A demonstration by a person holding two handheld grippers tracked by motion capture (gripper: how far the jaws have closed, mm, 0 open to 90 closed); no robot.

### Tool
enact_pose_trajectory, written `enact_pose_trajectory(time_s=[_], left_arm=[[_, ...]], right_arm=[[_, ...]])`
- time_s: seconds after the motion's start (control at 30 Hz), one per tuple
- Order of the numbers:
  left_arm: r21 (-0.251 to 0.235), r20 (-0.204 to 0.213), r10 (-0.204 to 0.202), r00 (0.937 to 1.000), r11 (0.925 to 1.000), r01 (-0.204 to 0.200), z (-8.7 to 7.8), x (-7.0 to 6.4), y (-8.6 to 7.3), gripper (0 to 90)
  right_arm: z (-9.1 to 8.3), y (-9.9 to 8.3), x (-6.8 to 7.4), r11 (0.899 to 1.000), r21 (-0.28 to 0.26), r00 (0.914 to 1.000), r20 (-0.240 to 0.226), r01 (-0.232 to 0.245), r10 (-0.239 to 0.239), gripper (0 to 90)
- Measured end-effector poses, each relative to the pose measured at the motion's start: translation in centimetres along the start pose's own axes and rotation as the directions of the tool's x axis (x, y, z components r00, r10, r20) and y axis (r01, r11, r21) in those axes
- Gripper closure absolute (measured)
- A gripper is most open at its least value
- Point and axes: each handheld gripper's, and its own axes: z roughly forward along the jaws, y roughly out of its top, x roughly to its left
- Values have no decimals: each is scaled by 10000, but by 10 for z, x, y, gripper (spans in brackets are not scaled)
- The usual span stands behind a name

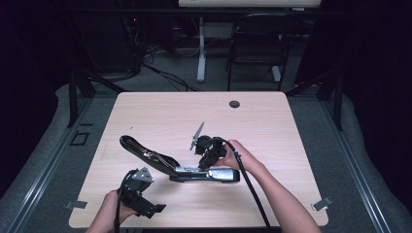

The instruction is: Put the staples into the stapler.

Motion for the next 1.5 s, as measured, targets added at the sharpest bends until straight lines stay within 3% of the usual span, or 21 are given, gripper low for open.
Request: enact_pose_trajectory(time_s=[0.6, 1.5], left_arm=[[50, 6, 16, 10000, 10000, -16, 1, 0, 0, 2], [155, 1, 78, 10000, 9998, -78, 2, 0, 0, 2]], right_arm=[[5, 0, -1, 9997, -20, 9994, -267, 226, -226, 779], [9, 2, -3, 9942, 491, 9944, -497, 954, -930, 768]])
